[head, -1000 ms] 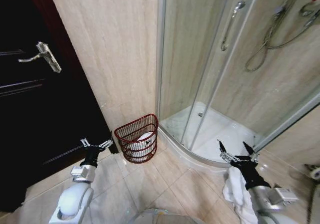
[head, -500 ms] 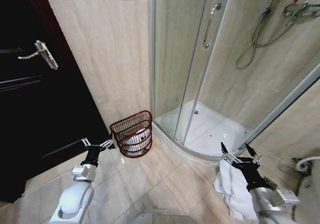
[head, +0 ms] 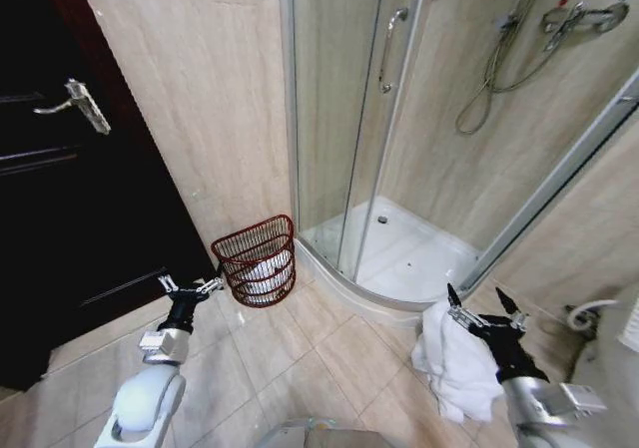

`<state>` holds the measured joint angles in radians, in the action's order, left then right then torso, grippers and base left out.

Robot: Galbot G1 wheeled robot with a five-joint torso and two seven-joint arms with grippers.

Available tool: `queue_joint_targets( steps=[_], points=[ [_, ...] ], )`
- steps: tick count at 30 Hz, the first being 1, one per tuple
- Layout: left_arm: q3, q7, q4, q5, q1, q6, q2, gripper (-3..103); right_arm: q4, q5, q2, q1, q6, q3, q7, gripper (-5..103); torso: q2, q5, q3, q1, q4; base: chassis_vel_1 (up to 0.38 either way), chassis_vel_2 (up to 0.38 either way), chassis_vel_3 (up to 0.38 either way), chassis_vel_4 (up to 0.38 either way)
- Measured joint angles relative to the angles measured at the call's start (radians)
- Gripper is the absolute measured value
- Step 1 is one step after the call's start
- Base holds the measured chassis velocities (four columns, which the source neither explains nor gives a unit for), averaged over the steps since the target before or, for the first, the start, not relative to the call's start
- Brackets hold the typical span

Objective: Discard the used towel into the hamper.

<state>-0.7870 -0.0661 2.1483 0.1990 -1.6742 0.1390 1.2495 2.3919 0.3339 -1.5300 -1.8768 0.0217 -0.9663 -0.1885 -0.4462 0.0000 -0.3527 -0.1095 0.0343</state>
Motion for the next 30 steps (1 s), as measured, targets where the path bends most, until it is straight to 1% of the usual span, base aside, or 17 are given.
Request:
queue_joint_targets(
  steps=[4,8,24,30],
  points=[
    [-0.005,0.000,0.001,0.014,0.014,-0.007,-0.008,100,-0.003,0.004,-0.005,0.006,-0.003,-0.005,0.000,100,0.000,-0.0002,0.000,0.000,0.0000,0.011,-0.103,-0.013,0.104],
    [0.024,0.000,-0.004,0.017,0.030,-0.025,-0.007,100,-0.021,0.000,-0.013,0.033,0.011,-0.006,-0.001,100,0.000,-0.0001,0.000,0.000,0.0000,0.002,-0.108,-0.003,0.107],
    [0.075,0.001,-0.020,0.014,0.044,-0.026,0.002,100,-0.063,0.018,-0.020,0.059,0.023,-0.061,0.004,100,0.000,-0.0001,0.000,0.000,0.0000,0.003,-0.121,0.002,0.125],
    [0.073,0.000,-0.023,0.013,0.038,-0.021,0.004,100,-0.073,0.023,-0.017,0.057,0.017,-0.065,0.002,100,0.000,-0.0003,0.000,0.000,0.0000,-0.096,-0.212,0.093,0.211]
  ],
)
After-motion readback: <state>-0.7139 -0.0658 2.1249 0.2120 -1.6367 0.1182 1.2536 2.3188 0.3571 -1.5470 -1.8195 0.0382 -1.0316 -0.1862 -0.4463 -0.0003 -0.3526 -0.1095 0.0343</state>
